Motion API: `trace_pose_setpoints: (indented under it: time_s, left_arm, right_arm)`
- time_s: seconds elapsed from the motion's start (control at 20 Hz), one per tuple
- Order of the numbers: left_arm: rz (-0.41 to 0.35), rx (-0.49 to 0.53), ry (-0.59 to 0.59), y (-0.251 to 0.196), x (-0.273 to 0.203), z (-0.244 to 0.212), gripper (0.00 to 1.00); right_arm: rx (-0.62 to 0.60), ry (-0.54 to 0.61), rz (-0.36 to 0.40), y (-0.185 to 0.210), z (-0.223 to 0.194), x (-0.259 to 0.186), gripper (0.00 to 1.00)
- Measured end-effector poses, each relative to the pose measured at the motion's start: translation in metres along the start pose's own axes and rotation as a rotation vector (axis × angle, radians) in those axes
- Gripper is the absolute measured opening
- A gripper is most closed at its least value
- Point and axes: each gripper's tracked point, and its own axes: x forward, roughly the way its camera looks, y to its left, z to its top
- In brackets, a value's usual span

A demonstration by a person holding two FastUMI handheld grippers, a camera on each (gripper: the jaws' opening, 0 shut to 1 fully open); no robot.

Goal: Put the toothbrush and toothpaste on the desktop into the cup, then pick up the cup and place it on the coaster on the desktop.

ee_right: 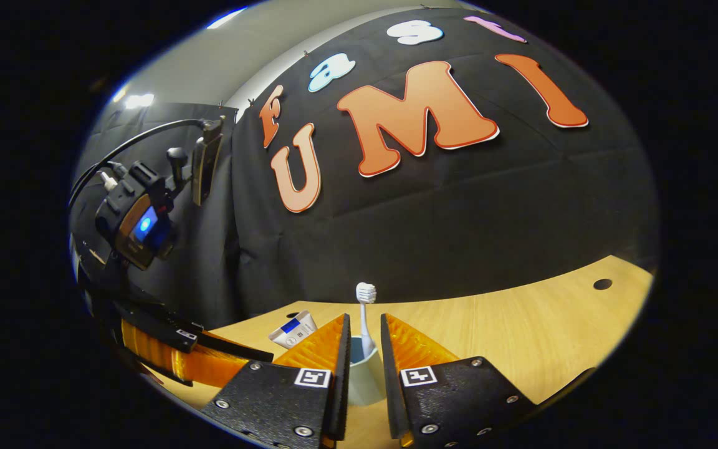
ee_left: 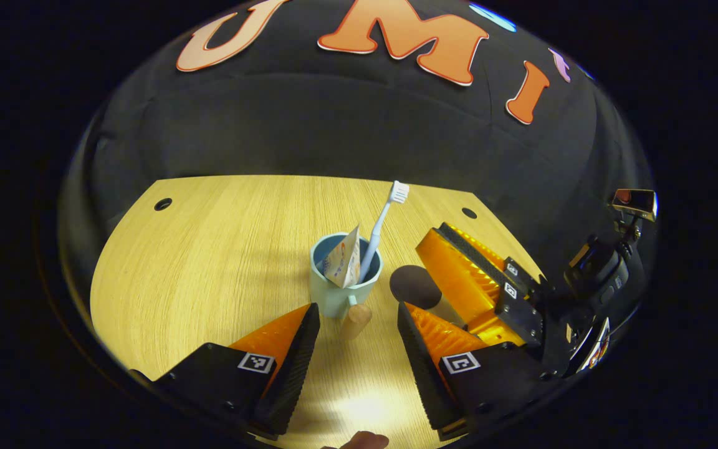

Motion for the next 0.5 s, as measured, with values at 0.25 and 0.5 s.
trace_pose_setpoints:
  time_s: [0.25,0.5]
  left_arm:
    - [0.021,0.002,0.111,-0.003,0.014,-0.001,0.82]
    - [0.089,0.008,0.207,0.007,0.017,-0.002,0.84]
  right_arm:
    - [-0.065,-0.026,-0.044,-0.027,0.016,-0.036,0.6]
    - [-0.091,-0.031,-0.089,-0.052,0.028,-0.069,0.87]
